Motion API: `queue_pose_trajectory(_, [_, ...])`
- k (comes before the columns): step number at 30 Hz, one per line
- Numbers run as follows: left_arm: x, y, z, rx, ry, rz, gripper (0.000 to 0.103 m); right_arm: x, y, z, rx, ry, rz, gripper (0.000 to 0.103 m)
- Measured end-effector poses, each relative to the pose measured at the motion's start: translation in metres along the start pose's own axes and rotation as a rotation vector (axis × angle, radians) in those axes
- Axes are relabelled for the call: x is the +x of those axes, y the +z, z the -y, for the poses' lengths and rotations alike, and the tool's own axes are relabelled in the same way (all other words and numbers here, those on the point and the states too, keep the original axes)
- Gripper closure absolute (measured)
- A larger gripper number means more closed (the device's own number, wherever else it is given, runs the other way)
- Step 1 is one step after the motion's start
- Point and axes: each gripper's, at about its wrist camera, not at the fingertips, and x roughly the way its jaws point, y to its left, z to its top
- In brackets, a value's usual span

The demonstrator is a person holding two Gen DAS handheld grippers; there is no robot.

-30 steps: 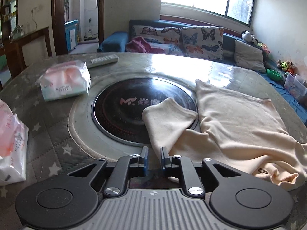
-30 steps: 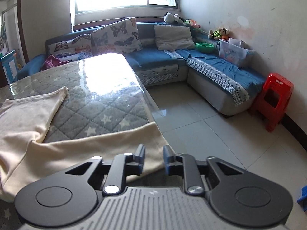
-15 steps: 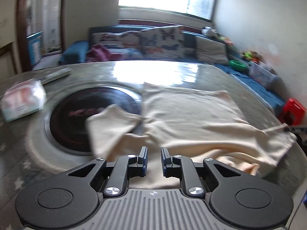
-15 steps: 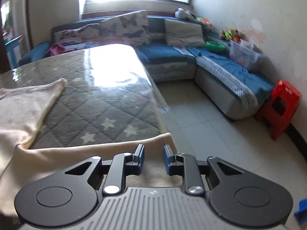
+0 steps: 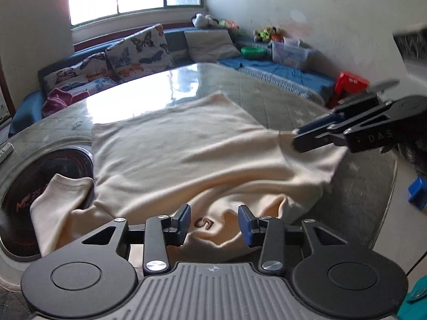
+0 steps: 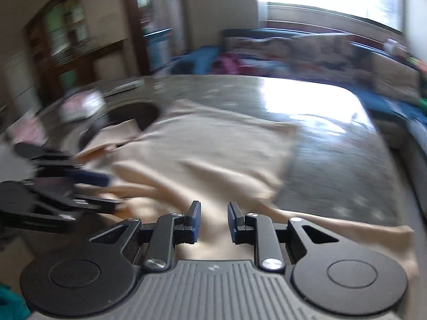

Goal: Fold clothes

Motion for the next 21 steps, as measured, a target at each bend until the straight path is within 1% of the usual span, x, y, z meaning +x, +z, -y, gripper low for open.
queue_pose_trajectory(2, [0.003,-0.004,0.001,0.004,-0.010,-0.018,0.063,0.010,0.006,-0.018,-0.051,0.043,-0.016,0.082])
queue_pose_trajectory(4, [0.003,-0.008,0.000,0.001,-0.007,-0.021,0.069,0.018,0.011,-0.033,-0.087,0.080,-0.036,0.082])
queue_pose_trajectory(6, [0.003,-0.010,-0.001,-0.003,-0.002,-0.019,0.072,0.029,0.009,-0.046,-0.131,0.100,-0.060,0.082])
queue_pose_trajectory(7, [0.003,-0.011,-0.001,-0.001,-0.004,-0.018,0.078,0.034,0.008,-0.052,-0.151,0.109,-0.076,0.082])
queue_pose_trajectory(8, [0.003,-0.012,0.000,0.001,-0.007,-0.017,0.082,0.038,0.008,-0.055,-0.165,0.115,-0.089,0.082])
queue_pose_trajectory(9, [0.003,-0.013,0.000,0.007,-0.001,-0.018,0.090,0.043,0.005,-0.059,-0.180,0.114,-0.106,0.082])
queue_pose_trajectory(10, [0.003,-0.013,0.001,0.013,0.004,-0.019,0.093,0.049,0.001,-0.064,-0.198,0.107,-0.127,0.082])
queue_pose_trajectory(14, [-0.001,-0.014,0.004,0.031,-0.008,-0.001,0.094,0.056,-0.009,-0.071,-0.244,0.085,-0.171,0.082])
queue_pose_trajectory(18, [-0.001,-0.012,0.011,0.088,-0.015,0.010,0.086,0.055,-0.013,-0.072,-0.260,0.064,-0.178,0.083])
queue_pose_trajectory(20, [0.004,-0.011,0.013,0.101,-0.018,0.007,0.085,0.055,-0.014,-0.073,-0.266,0.052,-0.180,0.084])
queue_pose_trajectory(21, [0.007,-0.011,0.013,0.108,-0.019,0.005,0.077,0.055,-0.014,-0.073,-0.268,0.048,-0.181,0.089])
